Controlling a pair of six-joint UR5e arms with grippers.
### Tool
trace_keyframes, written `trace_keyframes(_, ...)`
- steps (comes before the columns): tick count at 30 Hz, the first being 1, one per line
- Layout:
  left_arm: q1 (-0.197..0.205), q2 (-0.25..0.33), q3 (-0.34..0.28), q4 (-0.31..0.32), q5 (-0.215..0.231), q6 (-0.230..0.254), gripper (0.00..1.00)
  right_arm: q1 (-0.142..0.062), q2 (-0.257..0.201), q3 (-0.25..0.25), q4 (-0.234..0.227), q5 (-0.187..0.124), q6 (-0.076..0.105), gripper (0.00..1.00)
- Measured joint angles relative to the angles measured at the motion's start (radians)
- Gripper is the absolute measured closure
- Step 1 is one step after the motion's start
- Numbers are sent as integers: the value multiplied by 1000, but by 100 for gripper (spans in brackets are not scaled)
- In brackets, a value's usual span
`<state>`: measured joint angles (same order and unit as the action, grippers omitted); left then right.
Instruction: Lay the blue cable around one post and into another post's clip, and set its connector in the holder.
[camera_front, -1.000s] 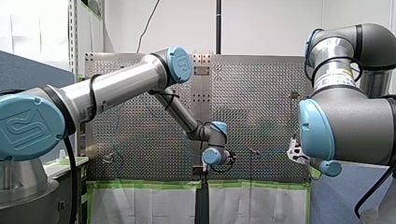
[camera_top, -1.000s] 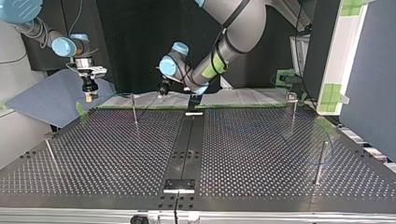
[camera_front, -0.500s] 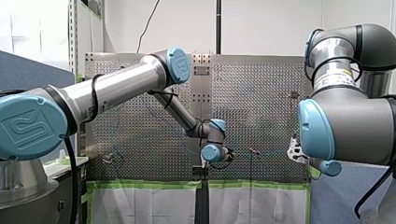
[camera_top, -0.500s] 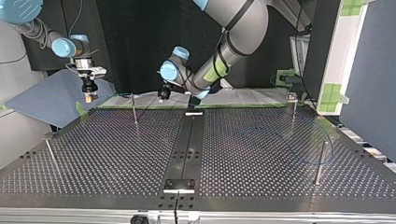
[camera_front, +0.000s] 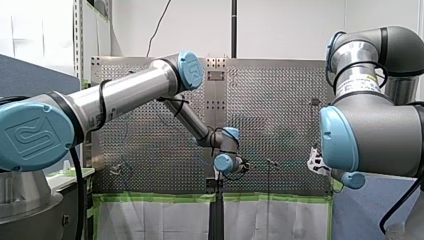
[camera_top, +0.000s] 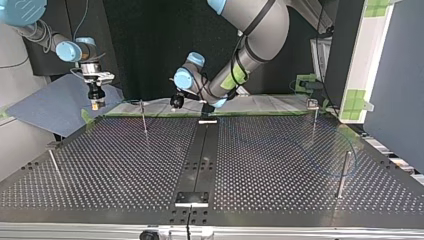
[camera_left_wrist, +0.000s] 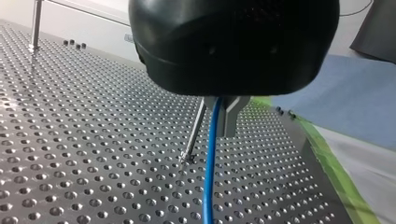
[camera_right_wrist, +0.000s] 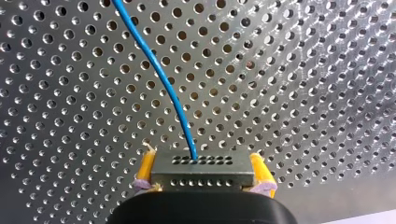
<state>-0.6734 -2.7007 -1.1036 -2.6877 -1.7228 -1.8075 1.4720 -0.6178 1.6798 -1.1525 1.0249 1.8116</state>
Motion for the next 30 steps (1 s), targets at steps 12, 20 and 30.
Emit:
trace_keyframes(12,13,-1,14,-9,4,-17,99,8,30,-32,29,0,-10,100)
trace_keyframes(20,26,-1,25,-19,5,-28,99,9,34,-60,44,0,-6,100)
trace_keyframes(30,39,-2,30,-27,16,-37,99,12,39,-92,57,0,0,100)
